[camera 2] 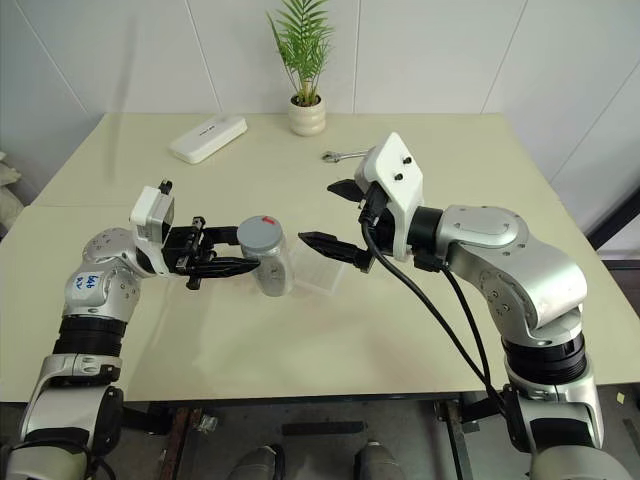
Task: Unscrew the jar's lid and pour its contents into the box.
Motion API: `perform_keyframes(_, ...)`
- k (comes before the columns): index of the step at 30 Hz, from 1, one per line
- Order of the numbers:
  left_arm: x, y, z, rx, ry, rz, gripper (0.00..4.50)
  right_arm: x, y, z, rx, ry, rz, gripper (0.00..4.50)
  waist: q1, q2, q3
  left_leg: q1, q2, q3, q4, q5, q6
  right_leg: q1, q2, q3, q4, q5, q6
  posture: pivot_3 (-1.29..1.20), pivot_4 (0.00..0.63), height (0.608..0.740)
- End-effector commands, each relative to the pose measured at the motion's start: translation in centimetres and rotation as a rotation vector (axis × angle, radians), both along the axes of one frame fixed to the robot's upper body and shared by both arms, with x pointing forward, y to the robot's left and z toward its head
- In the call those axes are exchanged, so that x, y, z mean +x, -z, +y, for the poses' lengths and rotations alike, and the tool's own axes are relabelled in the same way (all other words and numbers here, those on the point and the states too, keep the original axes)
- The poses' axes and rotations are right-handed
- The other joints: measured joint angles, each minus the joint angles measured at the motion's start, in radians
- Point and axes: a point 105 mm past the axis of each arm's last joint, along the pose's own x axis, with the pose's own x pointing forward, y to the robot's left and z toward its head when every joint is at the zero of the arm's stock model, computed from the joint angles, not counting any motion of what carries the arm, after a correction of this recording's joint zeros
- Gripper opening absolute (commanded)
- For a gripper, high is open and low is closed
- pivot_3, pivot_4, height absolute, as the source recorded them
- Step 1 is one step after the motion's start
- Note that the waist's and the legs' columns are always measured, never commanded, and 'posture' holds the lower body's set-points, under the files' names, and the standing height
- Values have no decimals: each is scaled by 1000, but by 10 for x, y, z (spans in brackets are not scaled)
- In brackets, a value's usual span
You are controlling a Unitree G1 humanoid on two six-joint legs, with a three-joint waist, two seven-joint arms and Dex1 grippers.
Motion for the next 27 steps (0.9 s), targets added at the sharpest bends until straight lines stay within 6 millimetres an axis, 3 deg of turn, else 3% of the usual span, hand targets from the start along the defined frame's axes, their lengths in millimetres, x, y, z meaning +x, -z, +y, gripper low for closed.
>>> perform_keyframes(1,0,-13,-7,-21,32,-54,1971,-10,-21,18,68,-64,-67,4500,0,0,0,0,0,0,0,0,0,0,0,0,0,0,0,0,150,740)
perform_keyframes(5,3,-16,-13,-30,38,-61,1971,-12,-19,43,88,-144,-56,4500,0,0,0,0,0,0,0,0,0,0,0,0,1,0,0,0,150,740)
perform_keyframes(11,5,-16,-15,-29,37,-64,1971,-9,-20,58,95,-187,-54,4500,0,0,0,0,0,0,0,0,0,0,0,0,0,0,0,0,150,740)
perform_keyframes(27,5,-16,-16,-28,36,-64,1971,0,-5,76,54,-198,-32,4500,-2,0,0,0,0,0,0,0,0,-1,0,0,1,0,0,0,150,740)
